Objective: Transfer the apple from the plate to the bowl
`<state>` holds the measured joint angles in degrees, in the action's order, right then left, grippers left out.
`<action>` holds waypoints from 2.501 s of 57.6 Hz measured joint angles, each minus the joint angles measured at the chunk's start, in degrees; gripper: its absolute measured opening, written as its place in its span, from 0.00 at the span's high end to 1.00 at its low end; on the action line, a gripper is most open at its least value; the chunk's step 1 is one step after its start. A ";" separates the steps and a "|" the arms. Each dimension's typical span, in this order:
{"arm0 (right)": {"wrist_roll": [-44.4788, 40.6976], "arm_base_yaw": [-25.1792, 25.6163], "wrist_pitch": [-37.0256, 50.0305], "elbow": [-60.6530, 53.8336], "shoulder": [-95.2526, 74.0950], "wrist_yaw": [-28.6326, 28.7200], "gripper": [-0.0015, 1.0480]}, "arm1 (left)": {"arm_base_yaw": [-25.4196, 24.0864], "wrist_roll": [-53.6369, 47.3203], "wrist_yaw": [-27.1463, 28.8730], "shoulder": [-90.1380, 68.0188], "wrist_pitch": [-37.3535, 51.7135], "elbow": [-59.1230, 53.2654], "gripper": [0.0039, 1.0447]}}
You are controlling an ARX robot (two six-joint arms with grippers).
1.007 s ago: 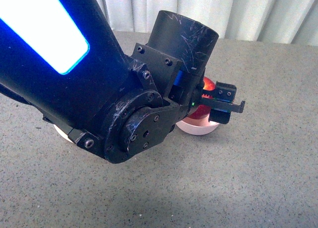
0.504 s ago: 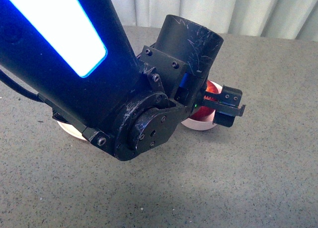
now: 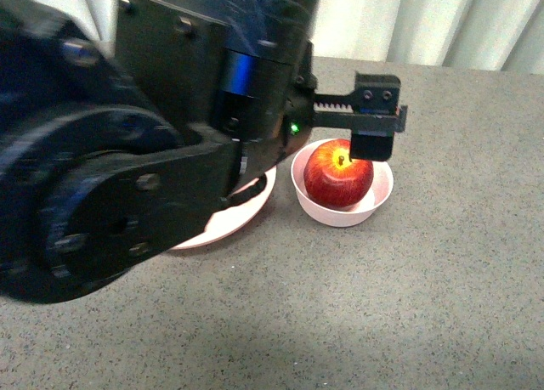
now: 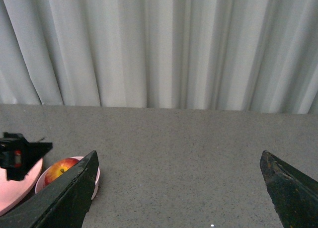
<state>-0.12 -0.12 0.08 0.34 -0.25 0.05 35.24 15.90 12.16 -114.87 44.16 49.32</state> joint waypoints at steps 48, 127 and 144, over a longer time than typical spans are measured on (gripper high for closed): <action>0.00 0.00 0.00 0.00 0.00 -0.04 0.09 | -15.85 -10.91 6.21 23.21 30.14 -37.83 0.40; 0.00 0.00 -0.02 0.00 0.00 0.02 0.09 | -35.08 -15.50 -12.00 96.85 -25.92 -48.19 0.97; 0.00 0.00 -0.02 0.00 0.00 0.02 0.09 | -35.10 -15.50 -12.00 102.27 -31.32 -48.19 0.97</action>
<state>-0.12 -0.12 0.05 0.34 -0.25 0.08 0.14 0.40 0.16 -12.60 12.84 1.13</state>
